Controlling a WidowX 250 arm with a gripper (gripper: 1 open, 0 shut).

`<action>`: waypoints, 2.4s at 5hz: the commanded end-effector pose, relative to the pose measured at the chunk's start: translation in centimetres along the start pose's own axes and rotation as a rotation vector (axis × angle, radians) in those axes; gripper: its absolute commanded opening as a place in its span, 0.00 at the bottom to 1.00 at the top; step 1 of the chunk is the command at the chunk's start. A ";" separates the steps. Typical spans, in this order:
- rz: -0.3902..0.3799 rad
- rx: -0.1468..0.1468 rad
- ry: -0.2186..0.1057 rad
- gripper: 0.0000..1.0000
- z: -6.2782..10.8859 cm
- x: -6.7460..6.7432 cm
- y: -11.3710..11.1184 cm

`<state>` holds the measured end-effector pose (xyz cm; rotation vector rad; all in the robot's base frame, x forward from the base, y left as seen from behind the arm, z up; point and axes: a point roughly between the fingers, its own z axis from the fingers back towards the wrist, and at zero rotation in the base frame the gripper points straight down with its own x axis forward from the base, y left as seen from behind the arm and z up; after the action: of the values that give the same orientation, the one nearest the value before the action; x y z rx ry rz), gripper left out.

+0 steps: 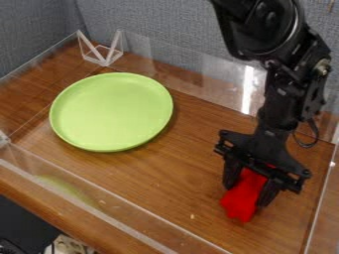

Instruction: Put the red object on the right side

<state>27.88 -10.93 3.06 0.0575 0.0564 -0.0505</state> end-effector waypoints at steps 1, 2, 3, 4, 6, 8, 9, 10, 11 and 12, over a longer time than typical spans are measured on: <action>0.065 -0.005 -0.007 0.00 0.3 0.3 0.5; 0.120 -0.002 0.001 0.00 0.7 0.5 1.1; 0.092 0.002 0.002 0.00 0.8 0.1 0.4; 0.130 -0.002 -0.041 1.00 4.0 0.5 0.9; 0.189 -0.039 -0.166 1.00 11.7 1.2 1.2; 0.159 -0.103 -0.164 1.00 13.9 -2.3 0.3; 0.143 -0.110 -0.110 1.00 13.0 -4.0 -0.1; 0.112 -0.118 -0.112 1.00 12.5 -4.8 -0.3; 0.074 -0.112 -0.136 1.00 13.1 -4.8 -0.3; -0.002 -0.108 -0.159 1.00 13.9 -4.7 -0.2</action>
<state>23.62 -11.18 14.97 -0.0240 -0.0213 -0.0350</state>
